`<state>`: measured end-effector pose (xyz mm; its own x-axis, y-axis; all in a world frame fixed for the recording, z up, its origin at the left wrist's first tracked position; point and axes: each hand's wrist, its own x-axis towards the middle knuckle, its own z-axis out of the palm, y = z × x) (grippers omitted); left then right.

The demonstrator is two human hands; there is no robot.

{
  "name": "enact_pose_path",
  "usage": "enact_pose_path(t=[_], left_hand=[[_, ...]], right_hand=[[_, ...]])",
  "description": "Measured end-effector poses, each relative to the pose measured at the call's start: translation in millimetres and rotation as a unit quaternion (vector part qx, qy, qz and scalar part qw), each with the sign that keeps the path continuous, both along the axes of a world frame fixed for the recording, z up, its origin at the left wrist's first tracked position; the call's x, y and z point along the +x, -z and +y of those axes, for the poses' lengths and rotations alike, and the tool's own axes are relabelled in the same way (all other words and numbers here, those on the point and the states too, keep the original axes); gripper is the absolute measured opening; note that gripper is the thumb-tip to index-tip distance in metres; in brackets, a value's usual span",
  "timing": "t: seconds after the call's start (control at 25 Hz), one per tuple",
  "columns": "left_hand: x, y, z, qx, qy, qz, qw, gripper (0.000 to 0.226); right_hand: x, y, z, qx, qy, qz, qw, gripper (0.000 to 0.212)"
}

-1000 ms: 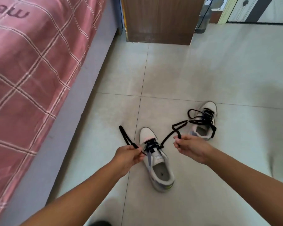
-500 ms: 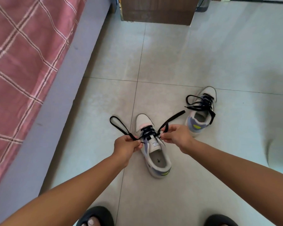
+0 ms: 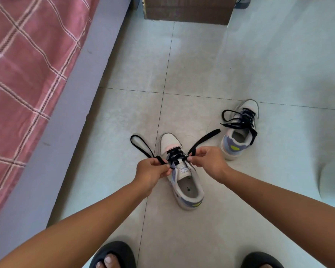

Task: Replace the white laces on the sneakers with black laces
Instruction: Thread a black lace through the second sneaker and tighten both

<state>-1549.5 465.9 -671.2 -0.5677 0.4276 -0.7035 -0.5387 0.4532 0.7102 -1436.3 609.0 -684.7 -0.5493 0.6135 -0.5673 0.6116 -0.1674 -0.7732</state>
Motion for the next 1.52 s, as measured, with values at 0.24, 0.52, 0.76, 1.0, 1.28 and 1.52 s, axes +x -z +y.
enact_pose_path(t=[0.24,0.52,0.76,1.0,1.28,1.52], left_hand=[[2.4,8.0,-1.6,-0.017,0.077,0.097,0.992,0.015],[30.6,11.0,-8.3,-0.068,0.186,0.320,0.926,0.021],[36.3,7.0,-3.5,-0.074,0.228,0.340,0.909,0.010],[23.6,10.6,-2.4,-0.080,0.179,0.197,0.961,0.019],[27.3,12.0,5.9,-0.077,0.122,0.140,0.980,0.016],[25.5,17.0,10.4,-0.070,0.113,0.146,0.980,0.018]], right_hand=[[8.2,8.7,-7.9,0.025,0.006,-0.010,1.000,0.007],[15.1,5.3,-20.6,0.246,-0.176,-0.023,0.953,0.025],[16.3,8.0,-22.6,0.383,-0.306,-0.003,0.872,0.033],[0.9,6.3,-16.7,0.508,-0.435,-0.072,0.740,0.030],[1.8,12.3,-14.9,0.572,-0.382,0.101,0.719,0.032],[7.2,11.1,3.6,0.555,-0.454,0.033,0.697,0.036]])
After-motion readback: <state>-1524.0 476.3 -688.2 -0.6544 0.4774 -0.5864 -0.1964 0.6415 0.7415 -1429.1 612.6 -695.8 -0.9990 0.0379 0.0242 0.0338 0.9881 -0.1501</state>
